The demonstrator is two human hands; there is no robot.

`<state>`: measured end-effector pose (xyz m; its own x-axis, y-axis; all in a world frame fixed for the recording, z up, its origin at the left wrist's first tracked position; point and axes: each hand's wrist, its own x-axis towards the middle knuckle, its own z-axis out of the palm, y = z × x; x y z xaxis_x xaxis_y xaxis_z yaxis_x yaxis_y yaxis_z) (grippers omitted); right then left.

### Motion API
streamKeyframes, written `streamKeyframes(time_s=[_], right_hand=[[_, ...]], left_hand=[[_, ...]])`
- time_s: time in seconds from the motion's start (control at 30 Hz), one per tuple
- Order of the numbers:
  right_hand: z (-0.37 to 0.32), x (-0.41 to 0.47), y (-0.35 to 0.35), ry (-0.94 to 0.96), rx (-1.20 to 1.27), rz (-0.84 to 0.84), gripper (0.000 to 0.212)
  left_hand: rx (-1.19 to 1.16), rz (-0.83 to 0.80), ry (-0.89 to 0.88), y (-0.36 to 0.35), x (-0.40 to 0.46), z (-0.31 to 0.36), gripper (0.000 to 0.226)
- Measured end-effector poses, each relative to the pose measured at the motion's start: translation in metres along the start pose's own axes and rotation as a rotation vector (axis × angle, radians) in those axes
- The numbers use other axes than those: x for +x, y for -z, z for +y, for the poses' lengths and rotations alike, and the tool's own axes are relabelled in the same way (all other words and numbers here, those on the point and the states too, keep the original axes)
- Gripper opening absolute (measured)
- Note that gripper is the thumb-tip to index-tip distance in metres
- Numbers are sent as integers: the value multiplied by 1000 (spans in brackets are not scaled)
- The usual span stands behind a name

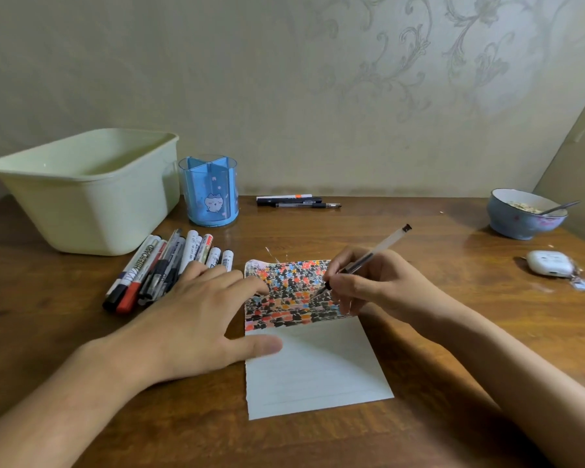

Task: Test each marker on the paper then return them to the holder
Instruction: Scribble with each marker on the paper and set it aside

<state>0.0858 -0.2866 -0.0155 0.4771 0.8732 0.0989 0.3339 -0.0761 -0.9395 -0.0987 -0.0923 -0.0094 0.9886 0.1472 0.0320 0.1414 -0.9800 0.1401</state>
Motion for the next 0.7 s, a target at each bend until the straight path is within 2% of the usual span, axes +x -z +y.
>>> streamKeyframes(time_s=[0.07, 0.13, 0.27, 0.37, 0.47, 0.7], right_hand=[[-3, -1, -3, -22, 85, 7, 33], [-5, -2, -6, -14, 150, 20, 31], [-7, -4, -10, 36, 183, 64, 19], [-8, -4, -11, 61, 199, 60, 15], [-8, -6, -15, 44, 263, 46, 19], [-9, -5, -21, 33, 271, 76, 19]], left_hand=[[-66, 85, -23, -3, 0, -3, 61], [-126, 148, -39, -4, 2, -4, 37], [-230, 189, -15, -6, 6, -7, 36], [-318, 213, 1, -8, 8, -7, 26], [-339, 227, -10, -8, 8, -6, 15], [-333, 246, -12, -7, 7, -6, 12]])
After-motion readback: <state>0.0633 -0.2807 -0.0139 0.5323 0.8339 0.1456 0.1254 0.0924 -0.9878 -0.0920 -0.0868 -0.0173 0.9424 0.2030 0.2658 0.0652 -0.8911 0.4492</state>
